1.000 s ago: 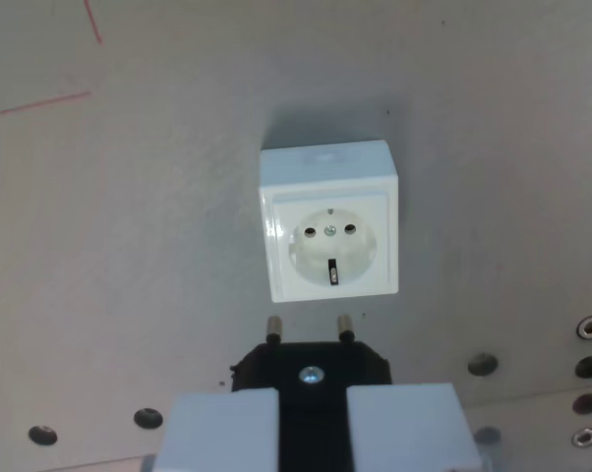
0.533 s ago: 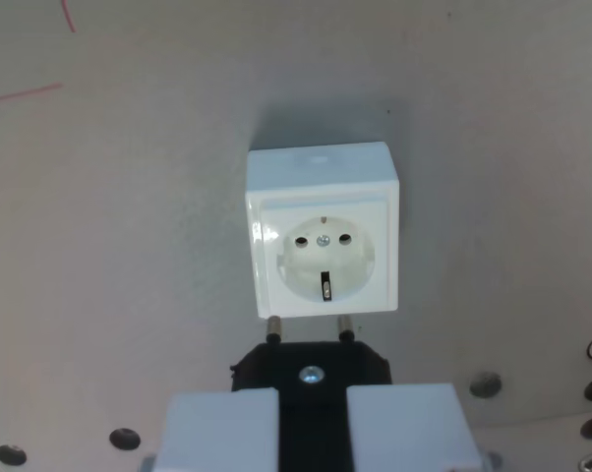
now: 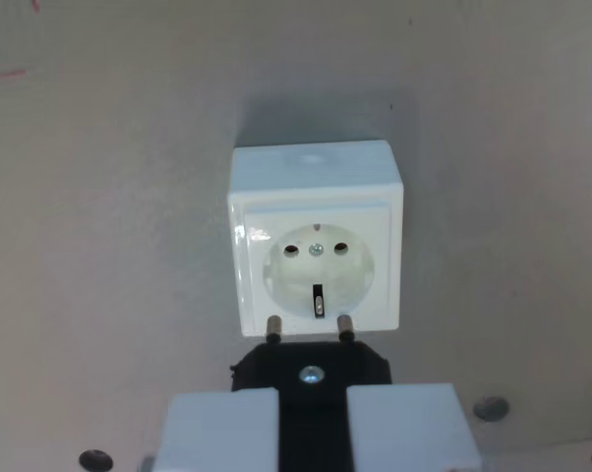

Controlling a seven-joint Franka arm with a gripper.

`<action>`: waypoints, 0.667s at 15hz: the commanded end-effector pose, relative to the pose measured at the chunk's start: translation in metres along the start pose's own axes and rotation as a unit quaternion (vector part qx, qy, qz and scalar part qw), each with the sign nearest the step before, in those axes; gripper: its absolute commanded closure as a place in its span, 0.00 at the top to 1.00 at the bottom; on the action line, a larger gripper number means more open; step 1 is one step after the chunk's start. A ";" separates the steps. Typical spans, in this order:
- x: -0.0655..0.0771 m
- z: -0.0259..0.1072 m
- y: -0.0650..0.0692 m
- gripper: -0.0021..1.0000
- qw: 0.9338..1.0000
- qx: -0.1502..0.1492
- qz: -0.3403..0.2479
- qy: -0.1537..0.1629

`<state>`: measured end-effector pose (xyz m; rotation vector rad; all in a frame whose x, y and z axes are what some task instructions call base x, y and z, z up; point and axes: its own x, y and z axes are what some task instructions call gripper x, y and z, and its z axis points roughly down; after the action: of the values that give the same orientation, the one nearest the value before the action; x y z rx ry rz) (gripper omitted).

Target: Move above the white socket

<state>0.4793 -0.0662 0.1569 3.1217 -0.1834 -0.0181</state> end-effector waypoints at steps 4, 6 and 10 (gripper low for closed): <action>-0.010 0.022 0.007 0.00 0.998 -0.014 -0.025 0.059; -0.013 0.027 0.007 0.00 0.998 -0.014 -0.027 0.059; -0.017 0.036 0.008 0.00 0.998 -0.015 -0.028 0.060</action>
<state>0.4667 -0.0683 0.1270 3.1196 -0.1487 -0.0124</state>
